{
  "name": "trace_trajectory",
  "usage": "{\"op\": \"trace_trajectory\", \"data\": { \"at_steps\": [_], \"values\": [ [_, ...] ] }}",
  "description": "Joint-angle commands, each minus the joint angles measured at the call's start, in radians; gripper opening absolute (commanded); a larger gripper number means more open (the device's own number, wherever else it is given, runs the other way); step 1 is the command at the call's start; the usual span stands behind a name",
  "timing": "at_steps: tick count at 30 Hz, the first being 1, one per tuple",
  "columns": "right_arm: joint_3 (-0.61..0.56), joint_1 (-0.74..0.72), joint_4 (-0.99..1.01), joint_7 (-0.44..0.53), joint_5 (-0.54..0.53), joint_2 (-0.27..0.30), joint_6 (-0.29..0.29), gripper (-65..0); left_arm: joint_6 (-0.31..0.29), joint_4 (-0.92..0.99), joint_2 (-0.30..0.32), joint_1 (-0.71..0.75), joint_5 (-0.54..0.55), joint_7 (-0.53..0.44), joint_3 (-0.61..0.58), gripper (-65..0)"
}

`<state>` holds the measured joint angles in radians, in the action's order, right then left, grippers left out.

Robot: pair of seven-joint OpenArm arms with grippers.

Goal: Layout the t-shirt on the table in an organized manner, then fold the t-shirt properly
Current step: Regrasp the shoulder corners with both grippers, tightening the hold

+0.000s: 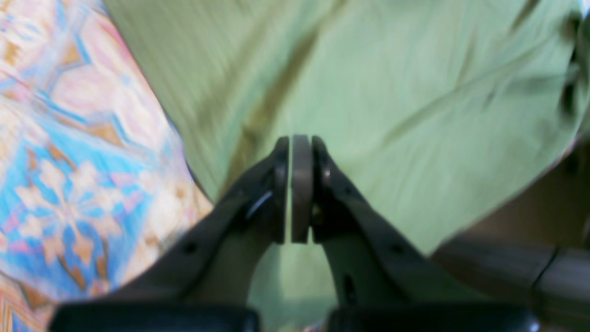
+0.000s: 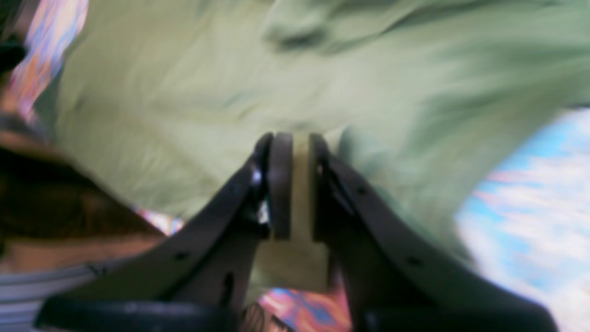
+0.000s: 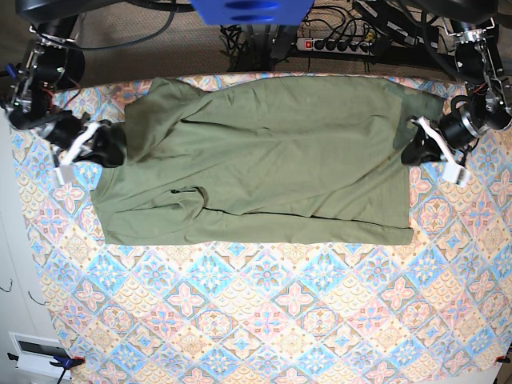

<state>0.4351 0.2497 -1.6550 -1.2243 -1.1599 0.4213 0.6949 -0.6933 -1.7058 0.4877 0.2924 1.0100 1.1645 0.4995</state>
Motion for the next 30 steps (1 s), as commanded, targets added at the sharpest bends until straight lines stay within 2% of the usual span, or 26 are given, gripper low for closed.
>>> {"op": "trace_trajectory", "data": {
  "at_steps": [1, 5, 7, 10, 14, 18, 21, 23, 25, 30],
  "values": [
    [0.034, -0.020, -0.034, 0.021, -0.041, 0.018, 0.003, -59.0, -0.005, -0.015, 0.004, -0.011, 0.048, -0.019, 0.044, -65.0],
    [0.067, -0.111, -0.041, -0.013, -0.048, 0.018, 0.003, -59.0, -0.005, -0.017, -0.030, -0.042, 0.152, -0.013, 0.084, -65.0],
    [0.063, -0.138, -0.041, -0.018, -0.048, 0.018, 0.003, -59.0, -0.005, -0.017, -0.027, -0.042, 0.181, 0.038, 0.084, -65.0],
    [0.058, -0.138, -0.049, -0.021, -0.048, 0.018, 0.003, -59.0, -0.005, -0.017, -0.019, -0.009, 0.174, 0.127, 0.109, -65.0],
    [0.057, -0.135, -0.050, -0.022, -0.048, 0.017, 0.003, -59.0, -0.005, -0.015, 0.007, 0.109, 0.149, 0.130, 0.245, -64.9],
    [0.057, -0.118, -0.047, -0.035, -0.048, 0.012, 0.003, -59.0, -0.005, -0.012, 0.006, 0.224, 0.097, 0.136, 0.411, -49.3],
    [0.024, -0.123, -0.041, -0.030, -0.045, 0.012, 0.003, -59.0, -0.005, -0.009, 0.006, 0.262, 0.028, 0.133, 0.459, -33.4],
    [0.005, -0.123, -0.041, -0.030, -0.044, 0.012, 0.003, -59.0, -0.005, 0.026, 0.006, 0.261, -0.029, 0.131, 0.460, -25.4],
    [-0.005, -0.123, -0.041, -0.030, -0.044, 0.012, 0.003, -59.0, -0.005, 0.102, 0.006, 0.256, -0.050, 0.131, 0.457, -23.2],
    [-0.005, -0.123, -0.041, -0.030, -0.044, 0.012, 0.003, -59.0, -0.005, 0.247, 0.007, 0.182, -0.052, 0.128, 0.383, -23.2]
  ]
}}
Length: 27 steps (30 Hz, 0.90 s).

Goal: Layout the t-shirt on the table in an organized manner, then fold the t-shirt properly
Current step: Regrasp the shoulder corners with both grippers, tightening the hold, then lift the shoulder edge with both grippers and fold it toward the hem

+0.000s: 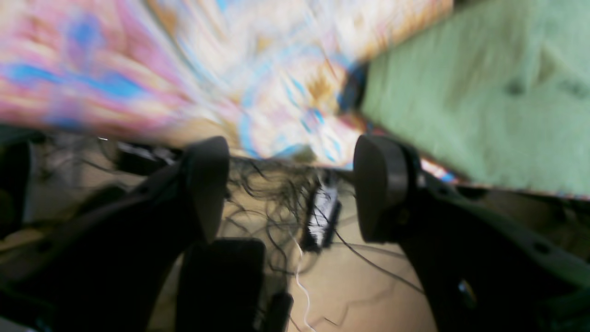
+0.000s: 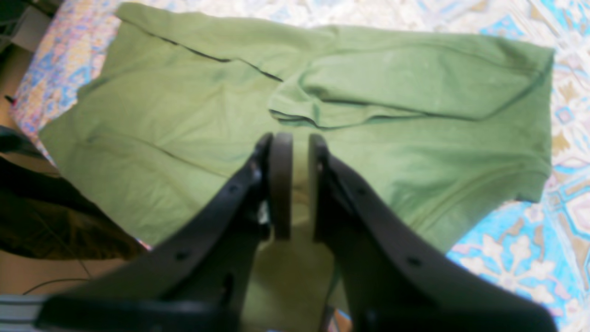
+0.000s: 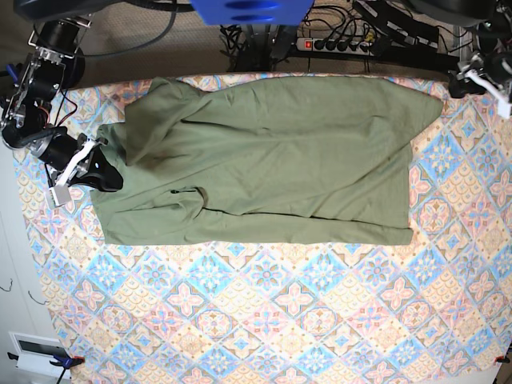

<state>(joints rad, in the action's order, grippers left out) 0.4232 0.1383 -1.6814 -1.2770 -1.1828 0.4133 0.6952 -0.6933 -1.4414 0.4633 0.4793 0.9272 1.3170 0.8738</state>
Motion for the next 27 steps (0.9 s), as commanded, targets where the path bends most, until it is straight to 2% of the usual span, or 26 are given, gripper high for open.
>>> {"op": "trace_trajectory", "data": {
  "at_steps": [1, 4, 11, 14, 16, 19, 20, 21, 25, 27],
  "values": [
    [0.007, -0.012, -0.015, 0.023, -0.021, 0.020, 0.003, -59.0, -0.005, -0.017, 0.027, -0.006, 0.031, -0.024, 0.008, -23.2],
    [0.009, -0.012, -0.024, 0.021, -0.021, 0.020, 0.003, -59.0, -0.005, -0.019, 0.004, -0.020, 0.031, -0.024, -0.011, -23.2],
    [0.013, -0.009, -0.024, 0.020, -0.021, 0.020, 0.003, -59.0, -0.005, -0.014, -0.004, -0.052, 0.031, -0.024, -0.112, -23.2],
    [0.012, -0.007, -0.026, 0.020, -0.021, 0.020, 0.003, -59.0, -0.005, -0.014, -0.008, -0.052, 0.031, -0.061, -0.176, -23.9],
    [0.012, -0.007, -0.026, 0.020, -0.021, 0.020, 0.003, -59.0, -0.005, -0.014, -0.011, -0.046, 0.031, -0.092, -0.230, -29.6],
    [0.012, -0.007, -0.026, 0.020, -0.021, 0.020, 0.003, -59.0, -0.005, -0.015, -0.011, -0.043, 0.036, -0.101, -0.275, -50.3],
    [0.010, -0.007, -0.026, 0.020, -0.021, 0.020, 0.003, -59.0, -0.005, -0.015, -0.015, -0.043, 0.036, -0.101, -0.272, -59.7],
    [0.007, -0.004, -0.026, 0.018, -0.021, 0.020, 0.003, -59.0, -0.005, -0.015, -0.016, -0.043, 0.036, -0.101, -0.275, -65.0],
    [0.007, 0.045, -0.012, 0.018, -0.019, 0.020, 0.003, -58.7, -0.005, -0.017, -0.011, -0.041, 0.037, -0.101, -0.272, -65.0],
    [0.006, 0.080, -0.009, 0.018, 0.002, 0.020, 0.003, -55.2, -0.005, -0.019, -0.010, -0.041, 0.037, -0.101, -0.270, -65.0]
  ]
}}
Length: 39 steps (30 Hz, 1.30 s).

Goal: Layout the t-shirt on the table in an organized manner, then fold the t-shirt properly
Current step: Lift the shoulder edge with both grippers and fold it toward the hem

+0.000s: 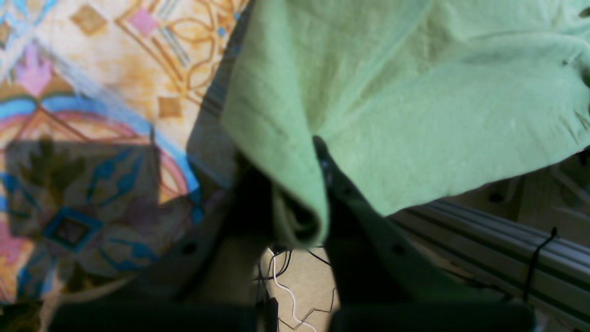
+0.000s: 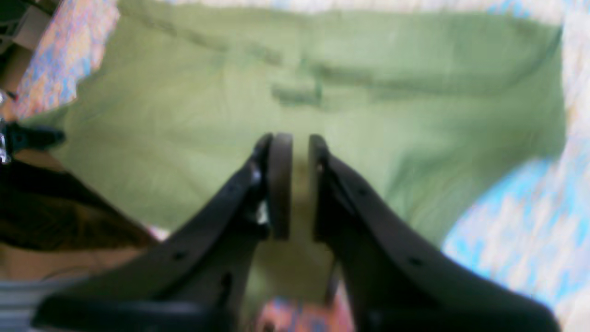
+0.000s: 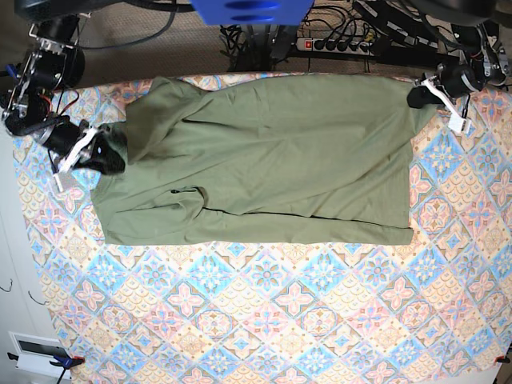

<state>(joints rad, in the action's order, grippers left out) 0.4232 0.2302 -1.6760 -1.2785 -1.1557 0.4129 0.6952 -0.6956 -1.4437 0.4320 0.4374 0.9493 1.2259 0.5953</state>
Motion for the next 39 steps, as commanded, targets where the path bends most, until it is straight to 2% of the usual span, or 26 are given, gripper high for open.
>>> {"op": "trace_trajectory", "data": {
  "at_steps": [1, 5, 8, 14, 23, 32, 39],
  "values": [
    [0.004, 0.007, -0.016, 0.020, -0.002, 0.021, 0.003, -52.3, -0.003, -0.018, 0.021, 0.001, 0.015, -0.008, 0.008, -65.0],
    [-0.005, 0.061, -0.014, 0.020, 0.095, 0.021, 0.003, -41.1, -0.003, -0.018, 0.021, 0.001, 0.015, -0.008, 0.008, -65.0],
    [-0.007, 0.107, -0.013, 0.027, 0.124, 0.021, 0.003, -36.6, -0.003, -0.018, 0.021, 0.001, 0.015, -0.008, 0.008, -65.0],
    [-0.014, 0.128, 0.007, 0.027, 0.240, 0.019, 0.003, -35.7, -0.003, -0.018, 0.021, -0.002, 0.015, -0.008, 0.007, -65.0],
    [-0.020, 0.134, 0.175, 0.030, 0.242, 0.019, 0.003, -35.7, -0.003, -0.018, 0.021, -0.005, 0.015, -0.008, 0.007, -65.0],
    [-0.117, 0.136, 0.139, 0.044, 0.242, 0.017, 0.003, -35.6, -0.003, -0.018, 0.021, -0.007, 0.015, -0.008, 0.007, -65.0],
    [-0.119, 0.137, 0.095, 0.049, 0.240, 0.011, 0.003, -28.5, -0.003, -0.018, 0.021, -0.007, 0.015, -0.008, 0.007, -65.0]
  ]
}}
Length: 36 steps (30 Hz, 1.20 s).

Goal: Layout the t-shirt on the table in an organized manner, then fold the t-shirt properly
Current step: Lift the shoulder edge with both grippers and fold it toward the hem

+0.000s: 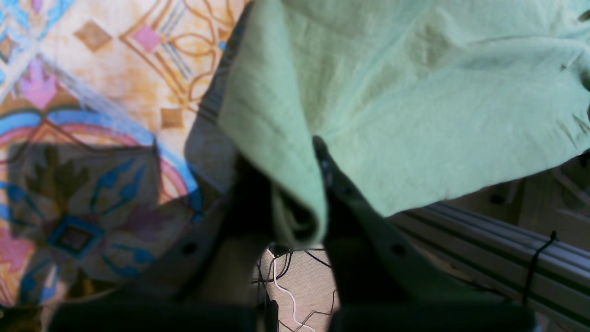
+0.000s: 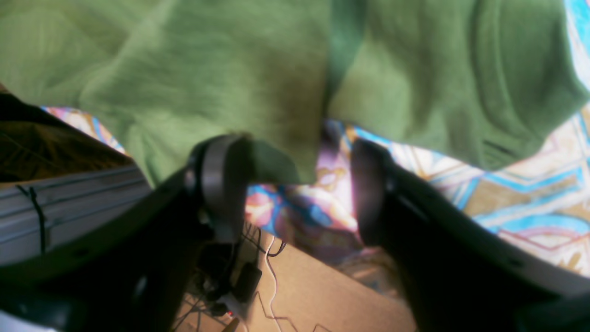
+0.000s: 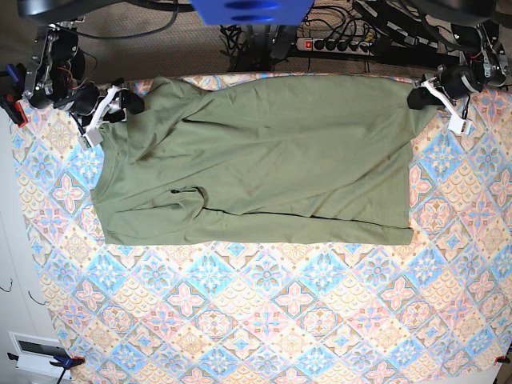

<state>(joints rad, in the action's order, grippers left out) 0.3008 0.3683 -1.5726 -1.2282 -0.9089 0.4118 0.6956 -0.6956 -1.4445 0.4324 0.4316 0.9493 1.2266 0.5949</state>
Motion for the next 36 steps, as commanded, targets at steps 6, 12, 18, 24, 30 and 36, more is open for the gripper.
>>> {"op": "trace_trajectory", "data": {
  "at_steps": [6, 12, 18, 24, 30, 36],
  "values": [
    [0.004, -0.004, -0.004, -0.002, -0.006, -0.021, 0.003, -30.7, -0.003, -0.017, 0.021, -0.004, 0.015, -0.009, 0.007, -65.0],
    [0.004, -0.005, -0.009, -0.003, -0.006, -0.023, 0.003, -47.0, -0.003, -0.017, 0.021, -0.004, 0.015, -0.009, 0.007, -65.0],
    [0.011, -0.007, -0.016, -0.051, -0.031, -0.023, 0.003, -63.7, -0.003, -0.019, 0.021, -0.021, 0.017, -0.009, 0.007, -65.0],
    [0.091, -0.009, -0.078, -0.035, -0.229, -0.021, 0.003, -63.2, -0.003, -0.184, 0.007, -0.018, 0.018, -0.015, 0.007, -65.0],
    [0.142, -0.081, -0.245, -0.037, -0.301, -0.021, 0.003, -63.2, -0.003, -0.348, -0.028, -0.027, 0.096, -0.017, 0.007, -65.0],
    [0.151, -0.170, -0.252, -0.037, -0.376, -0.021, 0.003, -63.2, -0.003, -0.422, -0.060, -0.113, 0.187, -0.017, 0.009, -65.0]
  ]
}}
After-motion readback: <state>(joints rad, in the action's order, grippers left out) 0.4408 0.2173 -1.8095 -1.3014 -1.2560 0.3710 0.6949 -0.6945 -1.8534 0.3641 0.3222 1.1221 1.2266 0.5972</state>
